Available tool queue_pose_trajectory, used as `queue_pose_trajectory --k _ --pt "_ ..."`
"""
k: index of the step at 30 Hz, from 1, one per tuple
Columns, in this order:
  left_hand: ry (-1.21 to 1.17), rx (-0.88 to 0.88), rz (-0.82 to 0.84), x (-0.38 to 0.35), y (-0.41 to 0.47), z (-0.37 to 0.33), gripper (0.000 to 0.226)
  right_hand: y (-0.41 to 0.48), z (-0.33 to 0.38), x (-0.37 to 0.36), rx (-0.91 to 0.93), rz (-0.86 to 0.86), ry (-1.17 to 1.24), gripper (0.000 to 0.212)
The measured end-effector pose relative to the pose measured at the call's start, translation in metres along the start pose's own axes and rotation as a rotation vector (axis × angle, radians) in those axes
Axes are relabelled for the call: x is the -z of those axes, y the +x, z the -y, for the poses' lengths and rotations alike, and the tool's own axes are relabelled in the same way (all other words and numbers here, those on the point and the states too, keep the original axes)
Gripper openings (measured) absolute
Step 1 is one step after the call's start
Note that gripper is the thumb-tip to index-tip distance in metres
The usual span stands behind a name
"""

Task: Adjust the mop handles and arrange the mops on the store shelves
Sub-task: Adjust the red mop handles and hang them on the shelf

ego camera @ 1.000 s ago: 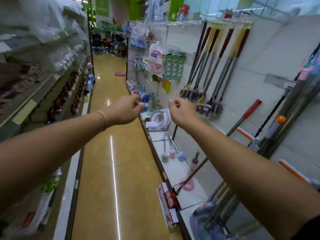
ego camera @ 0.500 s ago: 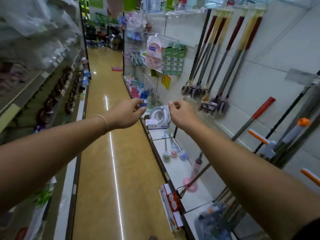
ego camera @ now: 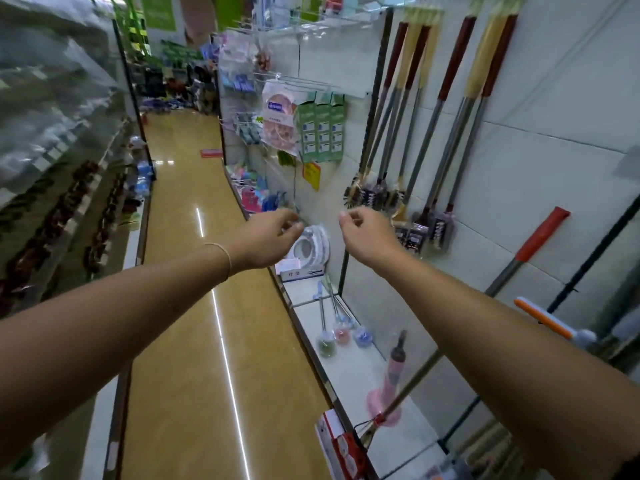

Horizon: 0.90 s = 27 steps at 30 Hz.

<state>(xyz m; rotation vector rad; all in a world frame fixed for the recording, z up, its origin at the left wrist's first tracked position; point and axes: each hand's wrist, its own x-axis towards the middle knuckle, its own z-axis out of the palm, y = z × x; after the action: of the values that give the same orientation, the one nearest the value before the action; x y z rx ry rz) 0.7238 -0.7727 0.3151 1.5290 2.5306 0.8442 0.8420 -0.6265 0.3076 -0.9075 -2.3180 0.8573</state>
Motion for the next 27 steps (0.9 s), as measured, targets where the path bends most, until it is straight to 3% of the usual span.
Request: queue_pose_trajectory --k 15,21,27 --pt "-0.070 -0.272 0.188 -0.089 0.168 -0.073 0.042 0.071 -0.115 0.098 -0.207 -0.242 -0.073 0.036" --pt "-0.135 -0.403 0.291 -0.131 0.224 -0.091 0.038 0.084 -0.158 0.110 -0.340 -0.316 -0.198 0.029" --pt "-0.165 -0.520 0.430 -0.182 0.277 -0.088 0.040 0.099 -0.195 0.098 -0.548 -0.430 -0.159 0.034"
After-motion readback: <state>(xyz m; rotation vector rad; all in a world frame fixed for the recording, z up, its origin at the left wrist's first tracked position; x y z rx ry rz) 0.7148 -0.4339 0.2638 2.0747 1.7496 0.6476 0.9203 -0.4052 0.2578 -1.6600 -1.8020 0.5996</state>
